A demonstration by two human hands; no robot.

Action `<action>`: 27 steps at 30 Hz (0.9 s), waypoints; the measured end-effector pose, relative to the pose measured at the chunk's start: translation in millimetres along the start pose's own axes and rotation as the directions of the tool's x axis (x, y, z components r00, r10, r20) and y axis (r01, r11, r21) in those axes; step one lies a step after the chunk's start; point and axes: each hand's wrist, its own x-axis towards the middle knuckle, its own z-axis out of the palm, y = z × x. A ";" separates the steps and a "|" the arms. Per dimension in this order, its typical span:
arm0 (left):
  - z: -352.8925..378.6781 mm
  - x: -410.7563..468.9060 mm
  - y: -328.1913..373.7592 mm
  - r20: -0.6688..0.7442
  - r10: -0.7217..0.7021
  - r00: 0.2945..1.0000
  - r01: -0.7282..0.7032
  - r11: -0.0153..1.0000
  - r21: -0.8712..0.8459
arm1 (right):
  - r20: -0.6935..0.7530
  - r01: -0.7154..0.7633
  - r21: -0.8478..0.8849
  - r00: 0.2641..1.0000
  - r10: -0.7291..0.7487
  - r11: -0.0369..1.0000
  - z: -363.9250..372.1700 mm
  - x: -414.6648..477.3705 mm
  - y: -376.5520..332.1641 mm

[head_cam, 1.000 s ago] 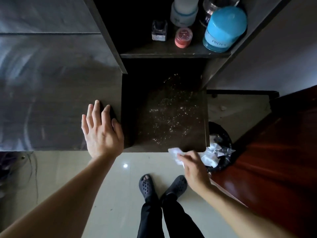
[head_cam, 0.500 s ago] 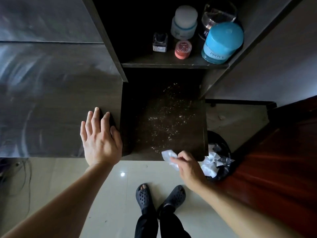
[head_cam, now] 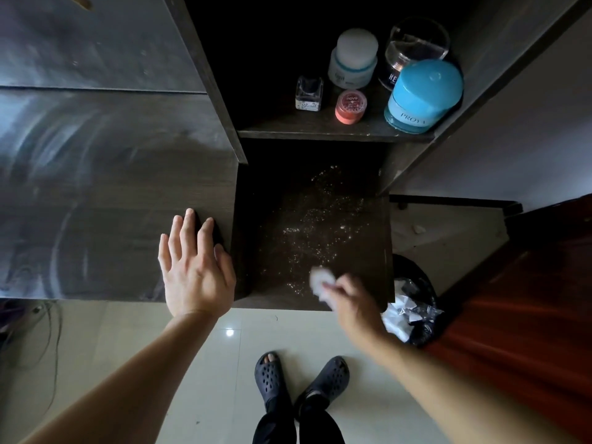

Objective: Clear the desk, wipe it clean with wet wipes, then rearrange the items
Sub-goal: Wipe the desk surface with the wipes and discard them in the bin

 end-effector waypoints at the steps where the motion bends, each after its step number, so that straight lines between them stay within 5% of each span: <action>1: -1.2 -0.2 0.9 0.005 0.000 1.000 0.000 1.000 -0.002 | 0.123 0.058 -0.016 0.991 -0.055 0.998 6.2 -17.2 -5.7; 2: -2.1 -0.3 1.9 0.011 -0.001 1.000 0.002 1.000 -0.004 | 0.184 0.122 -0.053 0.977 -0.110 0.991 9.7 -26.2 -5.5; 4: -3.0 0.2 2.9 0.017 -0.006 1.000 0.006 1.000 -0.004 | 0.081 0.115 -0.132 0.991 -0.105 0.985 -4.2 -5.9 6.5; 6: -2.6 0.8 2.3 0.016 -0.007 1.000 0.007 1.000 0.000 | -0.137 -0.064 -0.130 0.990 0.046 0.989 -35.9 42.6 22.9; 10: -2.0 -0.2 1.2 0.016 0.005 1.000 -0.005 1.000 0.000 | -0.404 -0.437 0.047 0.814 0.418 0.898 -71.8 120.7 47.3; 14: -2.9 0.4 1.4 0.034 -0.011 0.999 0.011 1.000 0.006 | -0.175 -0.112 0.006 0.978 0.111 0.994 -26.1 71.1 17.2; 18: -5.1 0.8 1.7 0.040 -0.007 0.999 0.007 1.000 0.011 | 0.205 0.165 -0.038 0.967 -0.154 0.986 -6.2 13.3 6.9; 20: -4.7 1.5 1.2 0.033 -0.003 0.999 0.002 1.000 0.010 | 0.145 0.185 -0.097 0.975 -0.170 0.978 -23.9 38.6 10.7; 23: -2.7 1.6 -0.6 0.032 0.003 0.999 -0.003 1.000 0.015 | -0.225 -0.041 -0.303 0.974 -0.030 0.952 -69.4 122.8 21.1; 27: -1.2 1.1 -1.5 0.023 0.016 1.000 -0.016 1.000 0.013 | -0.193 -0.176 -0.406 0.976 0.104 0.897 -88.9 167.3 18.0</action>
